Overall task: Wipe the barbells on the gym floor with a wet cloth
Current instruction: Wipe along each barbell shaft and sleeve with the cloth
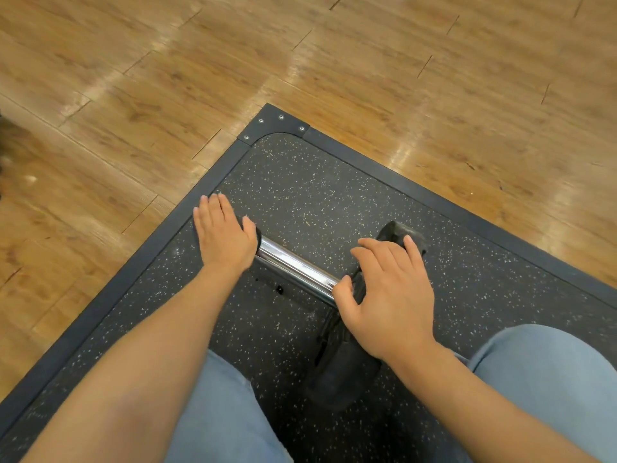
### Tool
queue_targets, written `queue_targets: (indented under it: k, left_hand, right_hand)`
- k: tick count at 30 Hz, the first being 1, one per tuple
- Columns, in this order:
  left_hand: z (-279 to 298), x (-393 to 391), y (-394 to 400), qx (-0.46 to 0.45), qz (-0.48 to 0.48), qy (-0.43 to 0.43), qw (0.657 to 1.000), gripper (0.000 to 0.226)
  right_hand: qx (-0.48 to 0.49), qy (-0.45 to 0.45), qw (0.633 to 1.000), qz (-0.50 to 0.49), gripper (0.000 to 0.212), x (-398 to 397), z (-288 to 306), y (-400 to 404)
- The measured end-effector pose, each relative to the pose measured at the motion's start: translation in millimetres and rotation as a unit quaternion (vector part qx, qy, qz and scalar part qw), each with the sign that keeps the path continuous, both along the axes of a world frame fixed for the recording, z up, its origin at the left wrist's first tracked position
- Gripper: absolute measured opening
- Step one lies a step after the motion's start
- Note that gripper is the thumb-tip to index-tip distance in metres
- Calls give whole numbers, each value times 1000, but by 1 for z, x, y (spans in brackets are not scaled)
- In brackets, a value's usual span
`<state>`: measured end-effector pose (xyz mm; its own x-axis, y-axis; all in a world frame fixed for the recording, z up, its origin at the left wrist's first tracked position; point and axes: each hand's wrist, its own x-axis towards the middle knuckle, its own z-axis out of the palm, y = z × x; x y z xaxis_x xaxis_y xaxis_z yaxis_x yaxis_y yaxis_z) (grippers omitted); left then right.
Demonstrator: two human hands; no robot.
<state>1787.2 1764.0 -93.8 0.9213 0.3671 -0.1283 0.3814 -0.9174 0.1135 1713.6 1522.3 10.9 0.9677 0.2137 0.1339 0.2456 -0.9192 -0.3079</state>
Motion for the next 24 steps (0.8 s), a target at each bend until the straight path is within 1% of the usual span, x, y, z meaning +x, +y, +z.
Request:
queue_targets:
  k: [3,6,10,14,15,18,19,21,24]
  left_hand:
    - [-3,-8,-14,-30,24,-10,999,69]
    - [-6,-28,-42,-49,3,-35,998,70]
    - [-6,-55,-79,-73,-72,-44,994,73]
    - [-12,-51,-51,-51,-176,-41,982,69]
    - [-12,-44,-37,-43,-168,-41,984,69]
    - [-12,-18,-1,-35,-67,-58,996,67]
    - [-12,-13,5,-37,-54,-61,996,64]
    - [-14,-11,7,-41,-44,-75,995,62]
    - [-16,-23,-17,-66,-11,-94,993,66]
  right_hand:
    - [-2,-7,1000,0,45,-1,0,0]
    - [-3,-10,1000,1,45,0,-1,0]
    - [-3,-13,1000,0,44,1,-1,0]
    - [2,-14,1000,-4,44,1,-1,2]
    - [5,-14,1000,-6,44,1,-2,2]
    - [2,-13,1000,-6,44,0,-3,2]
    - [0,-13,1000,-6,44,-1,-3,2]
    - [-1,-13,1000,-8,44,0,-3,3]
    - [-8,-11,1000,-5,43,0,-3,2]
